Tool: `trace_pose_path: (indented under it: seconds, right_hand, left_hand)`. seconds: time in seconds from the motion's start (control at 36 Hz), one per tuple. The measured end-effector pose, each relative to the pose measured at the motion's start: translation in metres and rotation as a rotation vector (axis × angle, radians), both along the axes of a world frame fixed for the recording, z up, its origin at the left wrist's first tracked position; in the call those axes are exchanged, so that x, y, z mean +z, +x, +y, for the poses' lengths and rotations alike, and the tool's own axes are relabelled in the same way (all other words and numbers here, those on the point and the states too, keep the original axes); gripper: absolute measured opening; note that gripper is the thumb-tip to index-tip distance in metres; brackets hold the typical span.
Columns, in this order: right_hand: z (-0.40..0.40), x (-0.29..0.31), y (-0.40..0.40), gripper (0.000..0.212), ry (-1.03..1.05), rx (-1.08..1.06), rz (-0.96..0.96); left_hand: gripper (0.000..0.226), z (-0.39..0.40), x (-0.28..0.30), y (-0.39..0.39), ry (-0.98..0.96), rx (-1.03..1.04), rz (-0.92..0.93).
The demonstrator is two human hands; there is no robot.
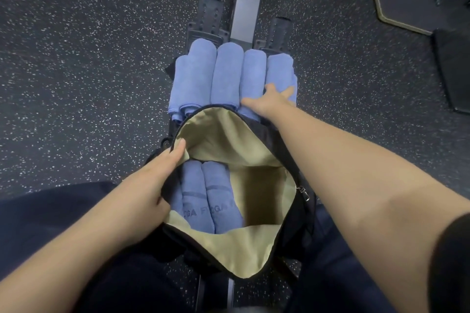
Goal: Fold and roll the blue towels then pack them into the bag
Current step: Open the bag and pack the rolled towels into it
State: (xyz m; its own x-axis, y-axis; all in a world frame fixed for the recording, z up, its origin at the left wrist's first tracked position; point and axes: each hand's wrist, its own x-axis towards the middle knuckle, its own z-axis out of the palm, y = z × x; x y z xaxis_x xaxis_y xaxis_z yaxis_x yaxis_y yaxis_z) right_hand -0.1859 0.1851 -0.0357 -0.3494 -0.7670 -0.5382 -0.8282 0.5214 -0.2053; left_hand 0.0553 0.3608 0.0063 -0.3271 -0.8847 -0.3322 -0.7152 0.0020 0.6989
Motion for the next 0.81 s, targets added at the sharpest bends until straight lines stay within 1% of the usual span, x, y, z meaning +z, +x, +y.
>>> trace_pose_path:
  seconds: [0.11, 0.22, 0.28, 0.42, 0.53, 0.81]
  right_hand:
    - [-0.007, -0.002, 0.004, 0.088, 0.048, -0.020, 0.041]
    - [-0.010, -0.008, 0.005, 0.096, 0.080, -0.044, 0.028]
    - [-0.011, -0.010, 0.003, 0.090, 0.064, -0.046, 0.016]
    - [-0.006, -0.014, -0.003, 0.065, -0.057, -0.048, 0.014]
    - [-0.003, -0.014, -0.004, 0.052, -0.122, -0.054, 0.008]
    - [0.006, -0.002, -0.012, 0.041, -0.254, -0.074, -0.062]
  left_hand:
    - [0.098, 0.001, -0.001, 0.000, -0.007, -0.003, -0.005]
    - [0.099, 0.000, 0.000, -0.001, 0.014, 0.012, -0.014]
    - [0.100, 0.000, 0.001, -0.001, 0.023, 0.012, -0.020]
    - [0.099, -0.001, 0.003, -0.002, 0.022, 0.011, -0.017]
    - [0.100, -0.001, 0.003, -0.002, 0.022, 0.005, -0.025]
    - [0.102, -0.001, 0.000, -0.001, 0.016, 0.002, -0.030]
